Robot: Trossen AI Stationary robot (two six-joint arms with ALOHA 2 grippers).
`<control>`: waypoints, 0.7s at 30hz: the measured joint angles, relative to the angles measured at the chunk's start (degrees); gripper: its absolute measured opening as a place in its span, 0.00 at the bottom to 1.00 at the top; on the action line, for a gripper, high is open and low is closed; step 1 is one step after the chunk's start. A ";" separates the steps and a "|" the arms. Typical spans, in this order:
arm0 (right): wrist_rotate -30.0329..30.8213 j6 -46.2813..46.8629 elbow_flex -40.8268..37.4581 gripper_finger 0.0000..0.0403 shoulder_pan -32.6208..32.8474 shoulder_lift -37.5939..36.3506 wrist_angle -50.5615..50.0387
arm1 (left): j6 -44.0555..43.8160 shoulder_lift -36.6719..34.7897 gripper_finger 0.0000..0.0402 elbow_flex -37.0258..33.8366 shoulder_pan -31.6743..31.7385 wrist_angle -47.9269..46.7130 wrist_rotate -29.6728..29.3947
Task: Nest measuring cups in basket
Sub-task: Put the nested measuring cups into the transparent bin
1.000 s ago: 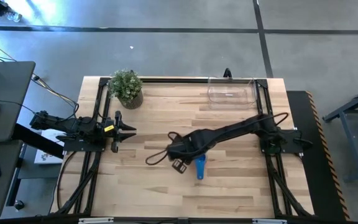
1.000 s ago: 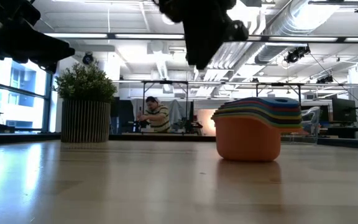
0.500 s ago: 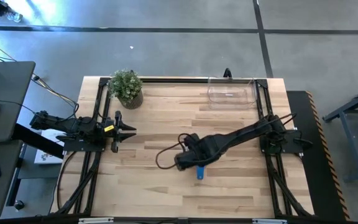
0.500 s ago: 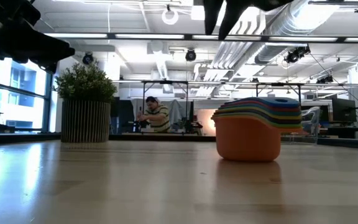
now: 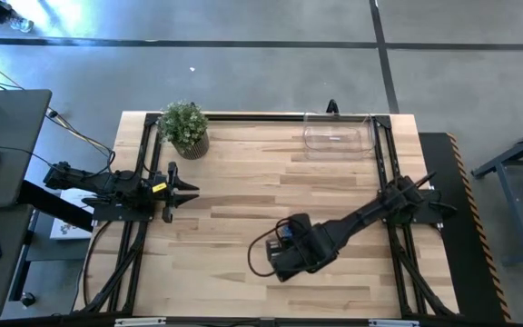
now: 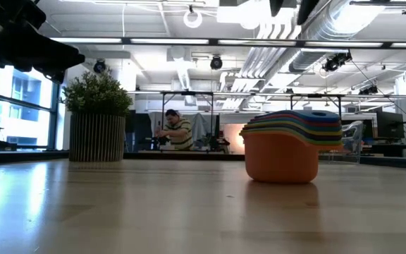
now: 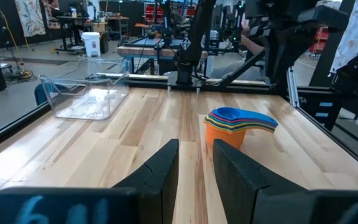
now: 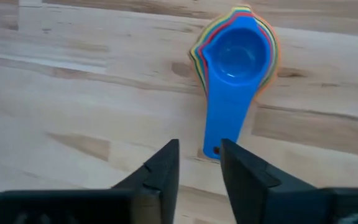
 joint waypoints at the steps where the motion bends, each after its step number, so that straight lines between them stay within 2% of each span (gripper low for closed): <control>1: 0.03 0.88 0.00 0.28 0.32 0.08 -0.30 | 0.00 0.00 0.22 0.00 0.02 0.00 0.00; 14: -0.03 5.74 0.00 0.67 1.96 3.38 -0.70 | 0.00 -0.02 0.22 0.01 0.02 0.02 0.00; 21: -0.01 7.40 0.00 0.80 1.82 5.30 -0.50 | 0.00 -0.02 0.22 0.02 0.02 0.00 0.00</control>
